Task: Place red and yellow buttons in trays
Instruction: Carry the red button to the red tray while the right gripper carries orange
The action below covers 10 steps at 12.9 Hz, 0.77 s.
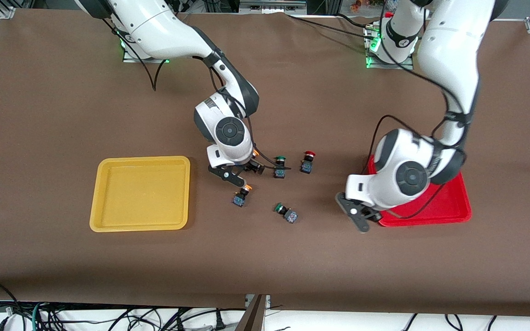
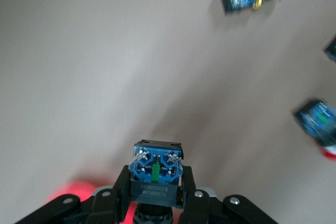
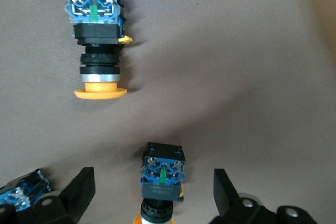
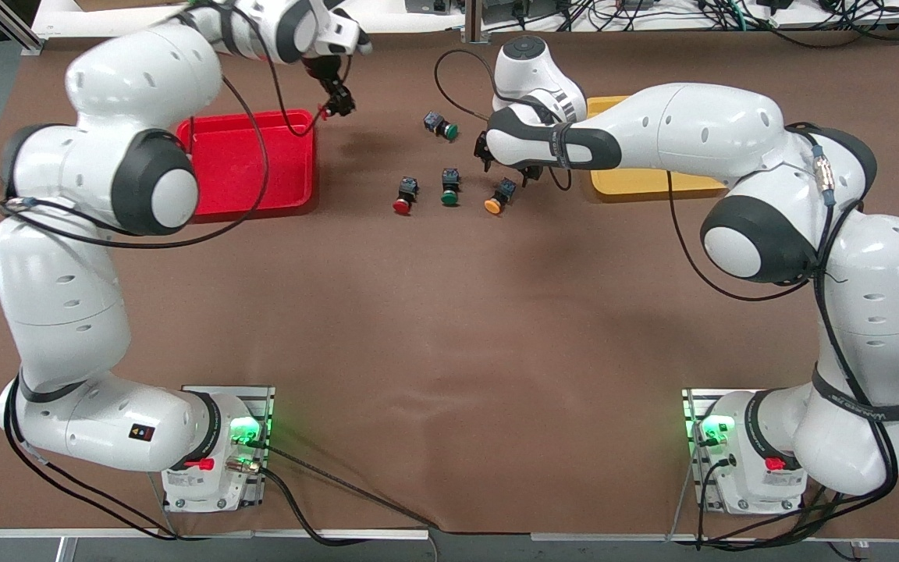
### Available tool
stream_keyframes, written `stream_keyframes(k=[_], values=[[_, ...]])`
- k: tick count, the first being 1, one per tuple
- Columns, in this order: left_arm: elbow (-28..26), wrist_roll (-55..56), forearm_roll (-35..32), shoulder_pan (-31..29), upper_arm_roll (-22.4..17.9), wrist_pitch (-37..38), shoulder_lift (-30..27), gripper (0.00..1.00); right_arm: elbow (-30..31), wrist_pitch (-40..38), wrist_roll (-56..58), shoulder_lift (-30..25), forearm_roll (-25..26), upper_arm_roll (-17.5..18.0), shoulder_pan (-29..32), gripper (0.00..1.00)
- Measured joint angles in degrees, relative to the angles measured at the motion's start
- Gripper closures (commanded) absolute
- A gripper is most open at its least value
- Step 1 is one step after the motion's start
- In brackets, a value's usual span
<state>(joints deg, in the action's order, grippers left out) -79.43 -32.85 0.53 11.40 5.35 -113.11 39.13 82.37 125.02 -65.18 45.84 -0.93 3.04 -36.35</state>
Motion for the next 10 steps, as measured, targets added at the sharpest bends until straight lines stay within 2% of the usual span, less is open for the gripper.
stream_keyframes(k=[2,4,5,7,8,9,10], values=[[-0.2,4.1,0.0,-2.8,-0.3,8.5,-2.5,1.0,1.2,1.7,0.0,0.2,0.0,0.0,-0.2,0.0],[-1.6,4.3,0.0,-7.7,-0.5,11.3,-2.8,0.99,3.6,4.6,0.0,0.3,0.0,0.0,-0.5,0.0],[-3.3,3.9,-0.3,-9.9,-0.5,10.9,-2.7,0.95,4.5,5.2,0.0,0.3,0.0,0.0,-0.8,0.07],[-7.5,1.4,-3.2,-12.3,-0.6,5.5,-2.3,1.0,5.1,5.6,0.0,0.3,0.0,0.0,-1.0,0.67],[-9.5,-0.2,-4.3,-13.2,-0.6,2.4,-2.2,1.0,5.2,5.6,0.0,0.3,0.0,0.0,-1.1,0.84],[-11.4,-1.9,-4.7,-14.1,-0.6,-0.9,-2.1,1.0,5.2,5.8,0.0,0.3,0.0,0.0,-1.1,0.96],[-13.9,-3.1,-4.9,-14.9,-0.6,-4.9,-2.0,1.0,5.2,6.0,0.1,0.3,0.0,-0.1,-1.1,1.0]])
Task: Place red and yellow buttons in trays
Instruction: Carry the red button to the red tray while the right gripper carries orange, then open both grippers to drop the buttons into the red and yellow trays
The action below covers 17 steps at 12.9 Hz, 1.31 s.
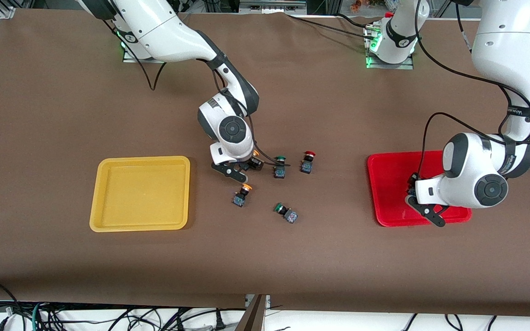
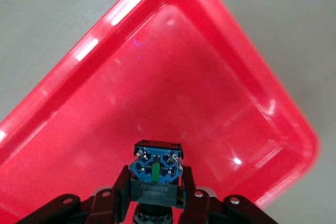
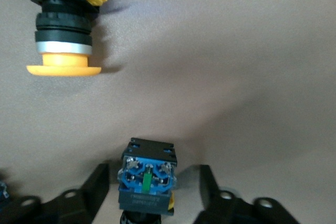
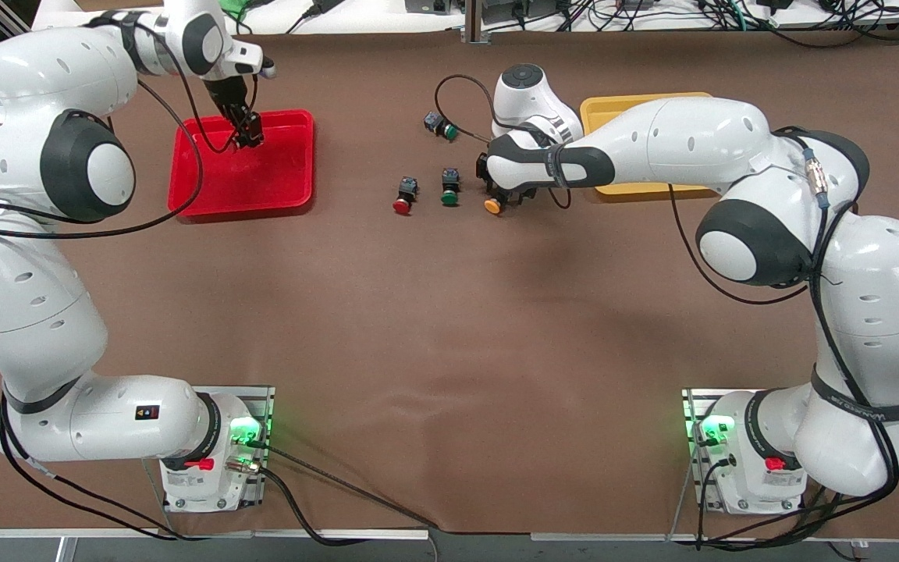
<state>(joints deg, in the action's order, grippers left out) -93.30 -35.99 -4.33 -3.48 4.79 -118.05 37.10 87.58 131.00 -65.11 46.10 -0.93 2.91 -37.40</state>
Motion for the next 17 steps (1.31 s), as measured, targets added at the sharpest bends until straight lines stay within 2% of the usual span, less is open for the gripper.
stream_keyframes(k=[2,4,5,7,8,11,14,17], values=[[-5.6,-1.2,0.0,-1.2,0.1,-8.3,0.0,0.99,0.0,0.3,0.0,-0.1,0.0,-0.1,0.0,1.0],[-8.0,-1.5,-0.1,-1.4,0.1,-11.1,-0.3,0.98,-0.2,0.4,0.2,-0.6,0.0,-0.2,0.1,1.0],[-8.2,-1.5,-0.1,-1.4,0.2,-11.1,-0.6,0.89,-0.5,0.0,0.7,-1.5,0.0,-0.4,0.4,1.0],[-8.3,-1.6,-0.1,-1.4,0.5,-11.2,-0.9,0.07,-0.8,-4.7,4.6,-4.9,-0.7,-0.8,2.7,1.0],[-8.3,-1.6,-0.1,-1.4,0.6,-11.3,-0.9,0.0,-0.9,-7.4,8.5,-6.8,-2.2,-1.0,4.4,1.0],[-8.3,-1.6,-0.1,-1.4,0.8,-11.4,-1.5,0.0,-0.9,-15.5,22.6,-11.3,-4.9,-1.7,11.7,1.0],[-8.2,-1.2,-0.1,-1.0,1.7,-9.5,-3.9,0.0,-0.4,-18.2,34.3,-11.3,-4.9,-4.2,18.3,1.0],[-8.1,9.1,0.0,-0.4,6.4,-2.8,-8.0,0.0,0.1,-18.2,43.7,-9.5,-4.9,-5.0,25.7,1.0]])
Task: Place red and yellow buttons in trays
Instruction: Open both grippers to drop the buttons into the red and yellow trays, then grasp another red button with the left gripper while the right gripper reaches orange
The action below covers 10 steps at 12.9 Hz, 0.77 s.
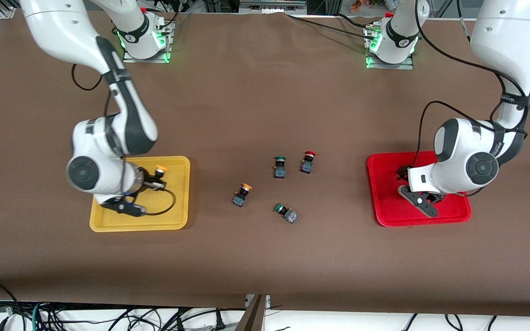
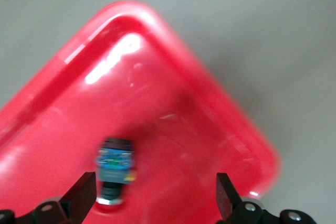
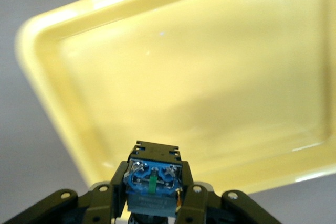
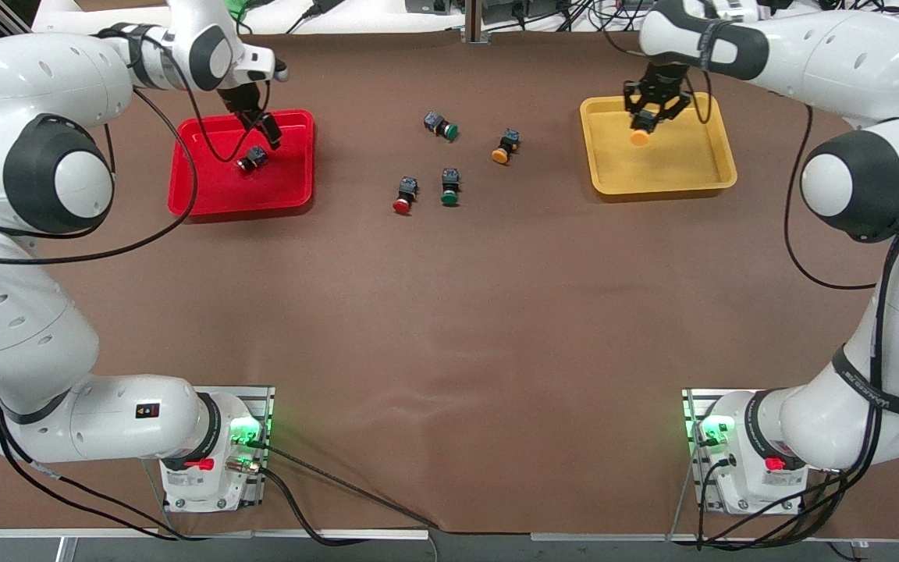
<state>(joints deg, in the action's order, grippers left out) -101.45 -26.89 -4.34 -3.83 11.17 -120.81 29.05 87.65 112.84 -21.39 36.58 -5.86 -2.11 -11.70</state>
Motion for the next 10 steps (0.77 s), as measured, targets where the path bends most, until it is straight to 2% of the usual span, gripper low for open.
stream_keyframes(k=[5,7,8,10], values=[[-0.3,27.5,0.0,1.6,11.8,1.8,-1.1,0.0,0.2,3.1,7.0,5.5,2.4,-0.2,6.2,1.0],[-0.2,34.2,0.0,4.7,13.1,-0.7,-0.8,0.0,0.2,4.2,9.9,6.9,2.4,-0.2,7.9,1.0],[-0.1,35.9,0.0,6.4,13.1,-2.5,-0.3,0.0,0.2,4.3,10.8,7.3,2.4,-0.2,8.4,0.91],[0.2,38.0,0.0,9.2,13.0,-6.2,1.7,0.0,0.2,4.4,11.0,7.4,2.4,-0.1,8.4,0.0]])
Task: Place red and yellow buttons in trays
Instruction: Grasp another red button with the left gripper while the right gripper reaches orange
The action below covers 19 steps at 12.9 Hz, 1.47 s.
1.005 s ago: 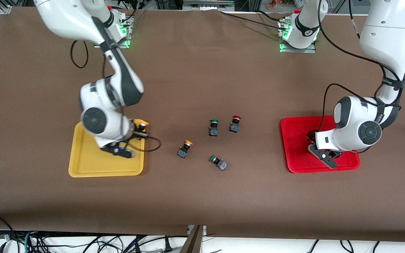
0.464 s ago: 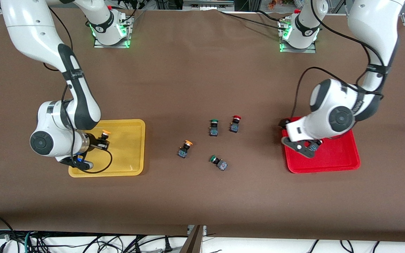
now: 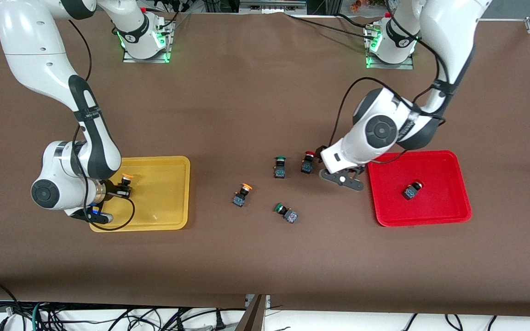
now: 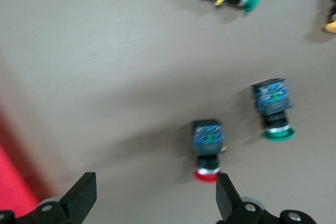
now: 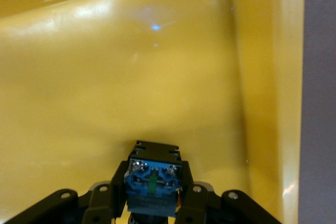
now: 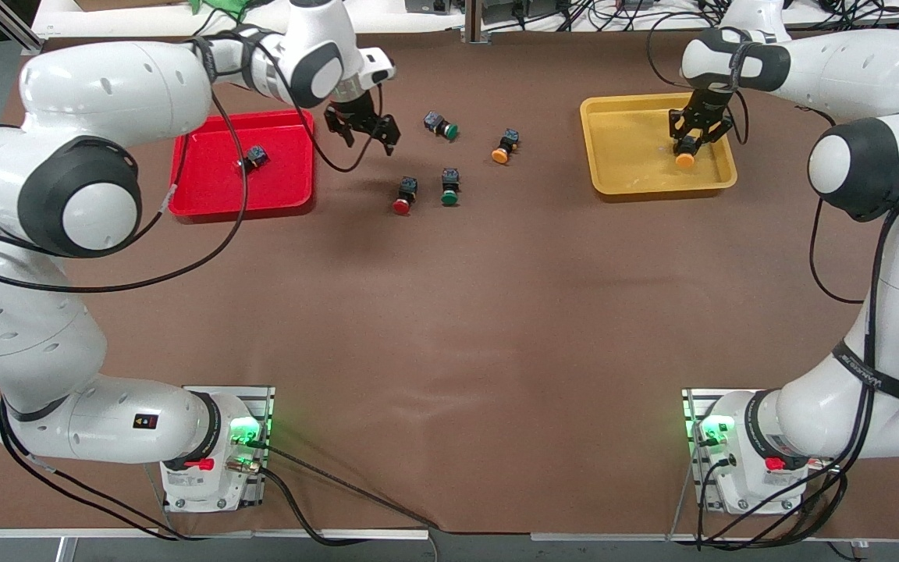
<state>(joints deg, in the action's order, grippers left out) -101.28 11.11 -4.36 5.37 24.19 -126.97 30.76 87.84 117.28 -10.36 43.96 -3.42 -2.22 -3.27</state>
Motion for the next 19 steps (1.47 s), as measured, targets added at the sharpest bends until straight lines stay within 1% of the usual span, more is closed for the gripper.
stream_keyframes(k=[3,5,7,10,11,12,13,14,15,16,18,19], values=[[0.1,2.0,-0.4,2.3,-0.2,-5.0,4.8,0.0,-0.8,0.5,0.2,-0.2,0.0,0.2,-0.1,0.0],[0.1,4.7,-3.7,3.7,-0.4,-7.0,7.5,0.0,-3.4,-0.1,0.3,-0.5,0.0,0.3,-0.2,0.0],[0.1,7.9,-6.2,4.5,-0.4,-7.9,8.7,0.0,-5.0,-2.4,0.3,-1.3,0.0,0.8,-0.5,0.0],[0.1,10.1,-6.6,5.6,-0.5,-7.9,9.3,0.0,-6.4,-3.0,0.3,-2.4,0.0,1.0,-2.8,0.0],[0.1,10.3,-6.6,5.8,-0.5,-7.9,9.5,0.05,-7.0,-3.5,0.0,-2.8,0.0,1.0,-3.7,0.0],[0.1,10.4,-6.6,6.0,-0.6,-7.9,9.8,0.26,-7.4,-3.7,-0.9,-3.1,0.0,1.0,-4.6,0.0],[0.1,10.4,-6.6,6.0,-0.6,-7.9,10.0,0.49,-7.9,-3.7,-2.8,-3.2,0.0,1.1,-5.6,0.0],[0.1,10.4,-6.6,6.0,-0.7,-7.9,10.2,0.69,-8.2,-3.7,-5.6,-3.2,0.0,1.2,-6.9,0.0],[0.1,10.4,-6.6,6.0,-0.7,-7.9,10.2,0.83,-8.4,-3.7,-9.3,-3.2,0.0,1.3,-8.5,0.0],[0.1,10.4,-6.6,6.0,-0.8,-7.9,10.3,0.94,-8.5,-3.5,-13.4,-3.1,0.0,1.3,-10.3,0.0],[0.2,10.5,-6.6,6.0,-0.8,-7.9,10.3,0.99,-8.8,-0.9,-23.0,-2.8,0.0,1.4,-14.2,0.0],[0.3,10.5,-6.6,5.9,-0.8,-7.8,10.2,0.99,-8.8,1.1,-27.3,-2.4,0.0,1.4,-16.2,0.0]])
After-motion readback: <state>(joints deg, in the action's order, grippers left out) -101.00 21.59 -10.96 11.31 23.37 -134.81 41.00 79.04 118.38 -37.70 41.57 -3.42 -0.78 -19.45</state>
